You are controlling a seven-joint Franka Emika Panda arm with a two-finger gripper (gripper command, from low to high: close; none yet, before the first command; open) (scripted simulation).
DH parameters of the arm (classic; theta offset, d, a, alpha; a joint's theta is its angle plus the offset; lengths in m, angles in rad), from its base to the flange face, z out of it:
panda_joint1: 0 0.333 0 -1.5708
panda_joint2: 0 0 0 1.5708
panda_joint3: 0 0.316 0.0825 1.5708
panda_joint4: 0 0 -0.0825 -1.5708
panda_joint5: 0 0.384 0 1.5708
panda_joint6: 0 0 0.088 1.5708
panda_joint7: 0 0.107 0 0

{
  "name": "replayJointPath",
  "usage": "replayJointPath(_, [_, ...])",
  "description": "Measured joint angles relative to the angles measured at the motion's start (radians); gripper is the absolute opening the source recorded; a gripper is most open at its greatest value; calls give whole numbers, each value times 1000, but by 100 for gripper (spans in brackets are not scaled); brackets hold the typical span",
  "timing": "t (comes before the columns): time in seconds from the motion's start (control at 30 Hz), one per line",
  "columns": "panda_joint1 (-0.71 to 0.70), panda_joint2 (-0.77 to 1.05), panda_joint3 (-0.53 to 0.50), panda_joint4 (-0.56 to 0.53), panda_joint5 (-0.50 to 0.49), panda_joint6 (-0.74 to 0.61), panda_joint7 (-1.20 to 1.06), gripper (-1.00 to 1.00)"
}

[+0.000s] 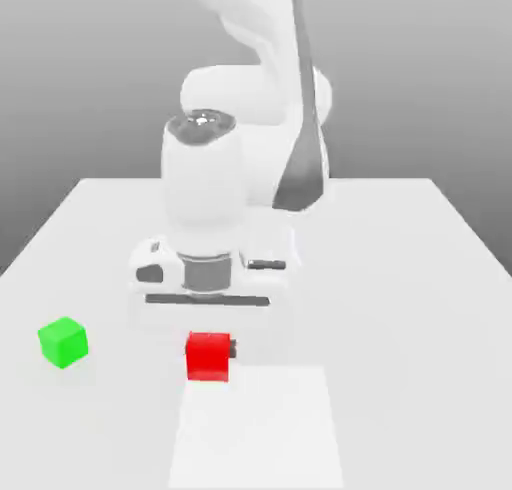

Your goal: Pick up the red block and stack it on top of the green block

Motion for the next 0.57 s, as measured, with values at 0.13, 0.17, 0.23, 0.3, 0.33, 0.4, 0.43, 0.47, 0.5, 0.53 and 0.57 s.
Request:
replayJointPath(0.13, [-174, -34, -91, 8, -19, -40, 3, -100])
replayJointPath(0.17, [-211, -42, -115, 10, -23, -50, 3, -100])
replayJointPath(0.23, [-279, -59, -167, 14, -31, -71, 3, -100])
replayJointPath(0.3, [-303, -25, -188, 17, -4, -42, -18, -100])
replayJointPath(0.33, [-301, 4, -188, 19, 21, -15, -36, -100])
replayJointPath(0.4, [-311, 72, -168, 22, 81, 46, -80, -100])
replayJointPath(0.43, [-317, 108, -154, 24, 115, 77, -104, -100])
replayJointPath(0.47, [-335, 144, -130, 26, 145, 110, -125, -100])
replayJointPath(0.5, [-341, 162, -120, 27, 163, 126, -138, 100])
replayJointPath(0.53, [-341, 162, -120, 27, 163, 126, -138, 100])
replayJointPath(0.57, [-341, 162, -120, 27, 163, 126, -138, 100])
